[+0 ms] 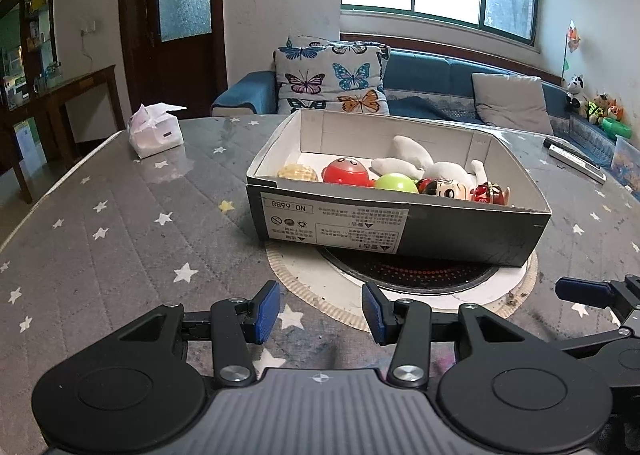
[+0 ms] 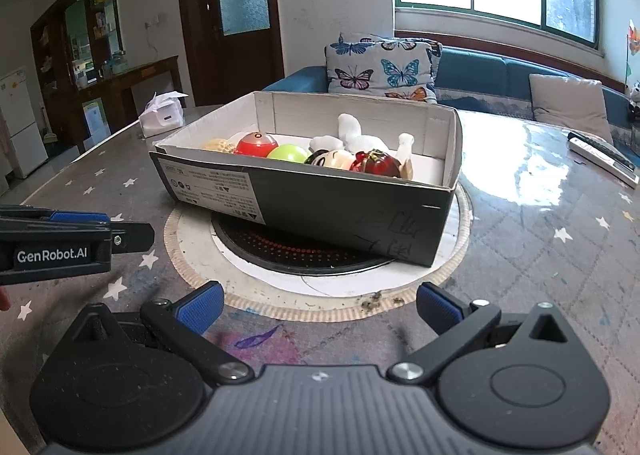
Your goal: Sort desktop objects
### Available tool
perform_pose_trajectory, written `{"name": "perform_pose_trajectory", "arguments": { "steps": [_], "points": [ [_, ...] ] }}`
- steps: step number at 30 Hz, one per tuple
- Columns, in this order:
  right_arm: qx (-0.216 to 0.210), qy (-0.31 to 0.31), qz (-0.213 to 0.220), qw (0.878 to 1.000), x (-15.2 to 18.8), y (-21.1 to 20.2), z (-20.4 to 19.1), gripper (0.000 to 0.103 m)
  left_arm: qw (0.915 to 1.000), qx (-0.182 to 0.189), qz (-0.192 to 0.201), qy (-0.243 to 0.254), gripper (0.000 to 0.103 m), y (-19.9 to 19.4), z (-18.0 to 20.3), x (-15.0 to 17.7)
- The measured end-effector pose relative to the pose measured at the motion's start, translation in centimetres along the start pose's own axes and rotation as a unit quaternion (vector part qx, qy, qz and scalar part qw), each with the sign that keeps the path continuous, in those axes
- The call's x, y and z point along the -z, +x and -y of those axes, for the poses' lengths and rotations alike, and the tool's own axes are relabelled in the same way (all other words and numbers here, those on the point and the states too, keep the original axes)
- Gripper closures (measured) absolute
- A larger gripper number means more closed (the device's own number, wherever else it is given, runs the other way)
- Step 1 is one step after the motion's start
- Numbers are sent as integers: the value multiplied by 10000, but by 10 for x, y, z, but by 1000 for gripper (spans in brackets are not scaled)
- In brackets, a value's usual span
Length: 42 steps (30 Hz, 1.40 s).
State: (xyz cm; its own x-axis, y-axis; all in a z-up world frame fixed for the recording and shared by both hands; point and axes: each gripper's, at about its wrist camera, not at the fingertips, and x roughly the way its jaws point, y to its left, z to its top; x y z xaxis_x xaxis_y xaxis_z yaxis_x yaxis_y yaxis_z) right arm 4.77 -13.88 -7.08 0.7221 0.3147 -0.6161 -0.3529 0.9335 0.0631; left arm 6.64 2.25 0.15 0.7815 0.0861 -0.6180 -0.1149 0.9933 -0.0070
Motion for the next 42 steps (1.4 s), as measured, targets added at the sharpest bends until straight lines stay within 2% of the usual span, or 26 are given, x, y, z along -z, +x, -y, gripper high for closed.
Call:
{"name": "perform_pose_trajectory", "arguments": {
  "steps": [9,19,26,42],
  "points": [
    [231,56,-40,9997,-2,-1,4,0,9999,-42,-101,-56,55,2,-1,1],
    [353,171,-75,9992,-1,-4,5,0,9999,-24,97,-67,55,-7,-1,-3],
    [352,249,-28,9991,-1,-12,7,0,9998,107,110,-148,55,-13,3,-4],
    [246,227,82,9994,3,-26,1,0,10000,-36,58,9,55,-32,12,5]
  ]
}}
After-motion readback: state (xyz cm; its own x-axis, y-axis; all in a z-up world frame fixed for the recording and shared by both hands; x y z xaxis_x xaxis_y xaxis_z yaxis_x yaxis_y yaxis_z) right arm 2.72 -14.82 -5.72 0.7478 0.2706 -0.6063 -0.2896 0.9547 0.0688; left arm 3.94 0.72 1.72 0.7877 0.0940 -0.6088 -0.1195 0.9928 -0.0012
